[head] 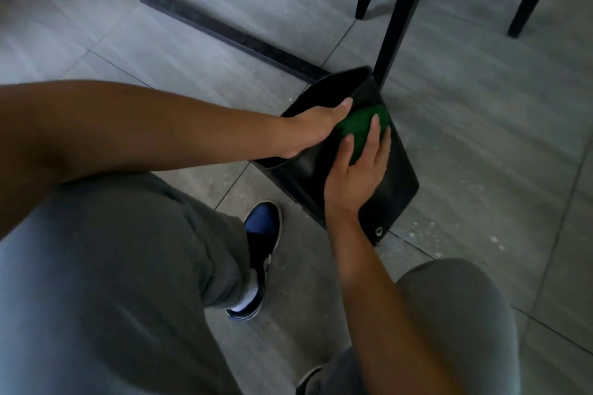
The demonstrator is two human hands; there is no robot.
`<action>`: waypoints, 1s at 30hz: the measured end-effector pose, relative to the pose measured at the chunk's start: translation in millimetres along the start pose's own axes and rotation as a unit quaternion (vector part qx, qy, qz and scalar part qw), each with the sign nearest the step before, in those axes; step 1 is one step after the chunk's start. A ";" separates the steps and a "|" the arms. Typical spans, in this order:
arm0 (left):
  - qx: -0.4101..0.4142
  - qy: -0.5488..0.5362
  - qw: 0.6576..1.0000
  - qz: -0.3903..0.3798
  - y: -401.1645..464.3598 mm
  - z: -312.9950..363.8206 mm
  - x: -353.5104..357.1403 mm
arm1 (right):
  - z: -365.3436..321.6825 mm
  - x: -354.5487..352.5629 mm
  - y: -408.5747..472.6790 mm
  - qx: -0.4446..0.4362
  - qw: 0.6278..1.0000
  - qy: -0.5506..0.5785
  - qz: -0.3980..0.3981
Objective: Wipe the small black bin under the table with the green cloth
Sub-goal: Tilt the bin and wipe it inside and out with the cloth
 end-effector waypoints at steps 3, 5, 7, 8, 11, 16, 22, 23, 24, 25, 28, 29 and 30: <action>0.005 0.042 0.999 0.034 -0.9 -1.9 -7.4 | 44.9 -1.2 26.9 0.075 0.996 -0.017 0.040; 0.013 0.061 0.998 0.031 -0.5 -5.4 -10.3 | 93.3 -15.7 32.3 0.163 0.984 -0.008 0.066; 0.017 0.070 0.997 0.032 -0.2 -5.6 -16.1 | 120.9 -26.1 18.2 0.240 0.970 0.011 0.049; 0.017 0.068 0.997 0.038 0.7 -7.1 -20.7 | 121.2 -25.8 5.6 0.255 0.966 0.014 0.031; 0.011 0.059 0.997 0.046 3.2 -9.0 -22.6 | 61.3 -10.8 -27.4 0.157 0.987 0.013 -0.025; 0.007 0.039 0.998 0.058 -0.5 -6.3 -18.7 | -4.8 10.6 -8.4 -0.009 0.999 -0.031 -0.036; 0.041 0.084 0.994 0.064 -3.5 -4.1 -20.9 | 80.8 -19.7 27.6 0.188 0.980 -0.023 0.057; 0.046 0.083 0.993 0.067 -4.3 -2.4 -19.1 | 66.9 -18.6 11.5 0.162 0.986 -0.018 0.032; 0.047 0.083 0.993 0.070 -4.5 0.4 -18.2 | 46.1 -15.4 -8.1 0.119 0.993 -0.013 0.000; 0.047 0.080 0.993 0.075 -2.9 2.2 -17.6 | 24.2 -10.4 -27.1 0.076 0.997 -0.008 -0.028; 0.046 0.087 0.992 0.085 -3.1 2.9 -15.9 | -4.4 2.4 -34.9 0.002 0.998 -0.011 -0.056; 0.052 0.098 0.990 0.088 -4.8 2.9 -15.1 | 0.4 2.5 -23.5 0.002 0.999 -0.014 -0.050; 0.060 0.107 0.989 0.088 -6.3 3.0 -12.1 | 12.3 -1.5 -8.6 0.019 0.999 -0.015 -0.040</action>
Point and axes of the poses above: each hand's wrist, its own y-axis towards the middle knuckle, its own x-axis out of the palm, z = x × y, the point moved 8 cm from there along y, towards the middle knuckle, and after that the axes turned 6 degrees about x, right-handed, at the moved point
